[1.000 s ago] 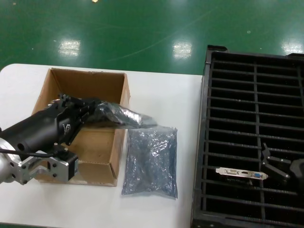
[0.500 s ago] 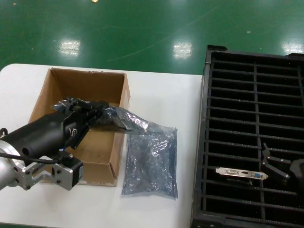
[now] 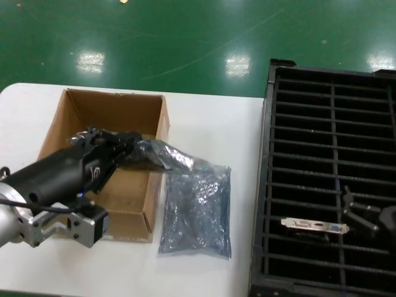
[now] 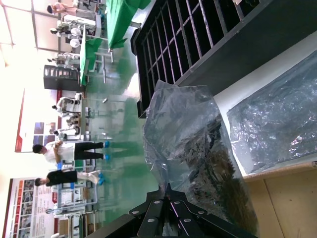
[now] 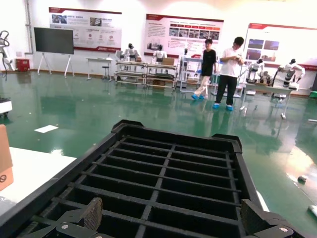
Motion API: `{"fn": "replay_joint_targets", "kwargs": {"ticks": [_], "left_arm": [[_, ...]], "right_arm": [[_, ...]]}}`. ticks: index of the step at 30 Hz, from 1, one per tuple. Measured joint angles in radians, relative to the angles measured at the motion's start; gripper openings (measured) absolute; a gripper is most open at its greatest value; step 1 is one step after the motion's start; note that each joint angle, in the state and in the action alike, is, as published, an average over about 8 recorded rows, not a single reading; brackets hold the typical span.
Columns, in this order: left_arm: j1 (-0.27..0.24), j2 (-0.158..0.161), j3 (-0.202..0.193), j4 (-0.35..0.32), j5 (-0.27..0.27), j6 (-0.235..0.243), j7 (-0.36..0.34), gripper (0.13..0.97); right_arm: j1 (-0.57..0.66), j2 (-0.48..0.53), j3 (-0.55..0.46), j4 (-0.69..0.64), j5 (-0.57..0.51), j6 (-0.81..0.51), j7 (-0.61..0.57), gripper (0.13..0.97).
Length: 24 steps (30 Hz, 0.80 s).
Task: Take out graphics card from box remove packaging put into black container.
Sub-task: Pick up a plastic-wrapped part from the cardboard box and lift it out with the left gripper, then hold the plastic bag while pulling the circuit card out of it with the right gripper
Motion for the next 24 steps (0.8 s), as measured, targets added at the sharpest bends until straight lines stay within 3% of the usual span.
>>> {"fn": "replay_joint_targets", "kwargs": {"ticks": [13,24], "left_arm": [[0.0,0.0,0.0,0.0,0.0,0.0,0.0,0.14],[0.0,0.0,0.0,0.0,0.0,0.0,0.0,0.14]], "right_arm": [[0.104,-0.014,-0.056,-0.003,-0.02,-0.097,-0.042,0.966],[0.238,0.045,-0.198,0.001,-0.088,-0.129,0.072,0.946]]}}
